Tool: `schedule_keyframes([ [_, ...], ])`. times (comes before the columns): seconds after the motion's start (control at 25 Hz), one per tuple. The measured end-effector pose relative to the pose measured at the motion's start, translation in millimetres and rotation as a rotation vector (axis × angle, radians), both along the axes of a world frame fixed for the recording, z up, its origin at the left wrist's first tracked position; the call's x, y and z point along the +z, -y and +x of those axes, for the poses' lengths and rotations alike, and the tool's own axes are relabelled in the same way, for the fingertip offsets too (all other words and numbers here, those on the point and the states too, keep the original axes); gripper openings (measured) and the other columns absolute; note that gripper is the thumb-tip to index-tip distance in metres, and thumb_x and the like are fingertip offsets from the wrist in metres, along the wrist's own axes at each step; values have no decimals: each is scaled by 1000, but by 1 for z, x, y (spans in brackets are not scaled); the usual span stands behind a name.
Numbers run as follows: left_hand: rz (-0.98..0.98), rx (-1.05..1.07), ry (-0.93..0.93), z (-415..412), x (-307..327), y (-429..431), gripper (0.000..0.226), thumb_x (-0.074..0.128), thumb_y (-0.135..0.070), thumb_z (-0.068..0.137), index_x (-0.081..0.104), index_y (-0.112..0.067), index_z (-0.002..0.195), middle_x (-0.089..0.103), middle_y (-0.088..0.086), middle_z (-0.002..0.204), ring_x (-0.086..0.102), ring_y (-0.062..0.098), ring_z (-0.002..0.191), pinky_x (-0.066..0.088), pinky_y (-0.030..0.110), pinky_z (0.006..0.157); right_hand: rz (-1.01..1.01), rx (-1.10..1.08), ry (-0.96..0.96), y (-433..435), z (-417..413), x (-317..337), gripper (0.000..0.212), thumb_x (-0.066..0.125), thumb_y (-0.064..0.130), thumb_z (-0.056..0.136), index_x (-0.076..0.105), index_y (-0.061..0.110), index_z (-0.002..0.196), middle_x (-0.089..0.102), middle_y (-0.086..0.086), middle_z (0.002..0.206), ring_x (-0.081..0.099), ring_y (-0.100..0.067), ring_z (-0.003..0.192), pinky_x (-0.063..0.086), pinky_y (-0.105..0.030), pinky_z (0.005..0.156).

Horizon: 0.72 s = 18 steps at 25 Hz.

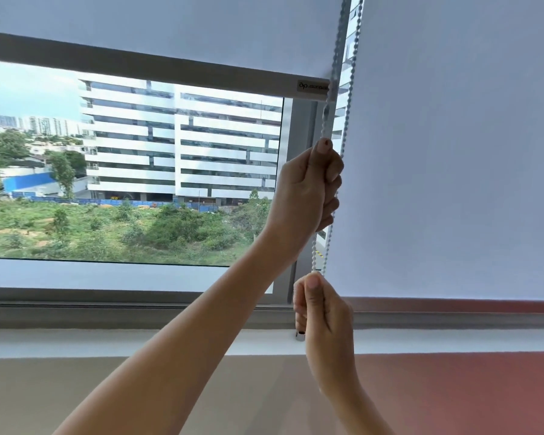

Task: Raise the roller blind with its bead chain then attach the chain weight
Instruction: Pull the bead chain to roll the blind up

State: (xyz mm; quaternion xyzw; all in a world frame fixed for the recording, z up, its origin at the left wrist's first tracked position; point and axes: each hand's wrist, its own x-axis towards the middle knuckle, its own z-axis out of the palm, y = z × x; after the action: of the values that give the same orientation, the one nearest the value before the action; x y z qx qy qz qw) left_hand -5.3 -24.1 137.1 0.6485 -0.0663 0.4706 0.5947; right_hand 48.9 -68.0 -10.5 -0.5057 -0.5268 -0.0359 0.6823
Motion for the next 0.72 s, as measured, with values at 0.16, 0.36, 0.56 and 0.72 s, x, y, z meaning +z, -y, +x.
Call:
schedule_keyframes([
  [0.16, 25, 55, 77, -6, -6, -4, 43, 26, -32, 103, 37, -20, 63, 26, -13, 42, 14, 2, 33, 15, 10, 34, 8, -79, 11, 1, 11, 20, 33, 31, 41, 99, 53, 21, 87, 55, 13, 67, 51, -9, 59, 39, -21, 57],
  [0.36, 46, 31, 118, -7, -21, 2, 44, 27, -28, 103, 38, -20, 62, 28, -14, 41, 18, -1, 32, 19, 9, 34, 113, -205, -9, -4, 20, 66, 30, 29, 34, 102, 52, 15, 95, 62, 17, 76, 58, 1, 71, 43, -13, 68],
  [0.56, 34, 72, -6, 0, -70, 13, 41, 32, -38, 98, 39, -24, 59, 30, -13, 44, 21, 0, 34, 20, 14, 34, 184, -93, -109, -4, 23, 102, 28, 31, 29, 105, 55, 21, 92, 64, 13, 75, 64, -4, 71, 50, -26, 69],
  [0.72, -21, 50, -40, -3, -93, 10, 38, 36, -46, 90, 41, -28, 57, 27, -13, 49, 19, 1, 37, 19, 13, 34, 215, 160, -200, 1, 27, 129, 29, 29, 20, 106, 53, 13, 94, 64, -4, 78, 66, -16, 69, 51, -26, 65],
])
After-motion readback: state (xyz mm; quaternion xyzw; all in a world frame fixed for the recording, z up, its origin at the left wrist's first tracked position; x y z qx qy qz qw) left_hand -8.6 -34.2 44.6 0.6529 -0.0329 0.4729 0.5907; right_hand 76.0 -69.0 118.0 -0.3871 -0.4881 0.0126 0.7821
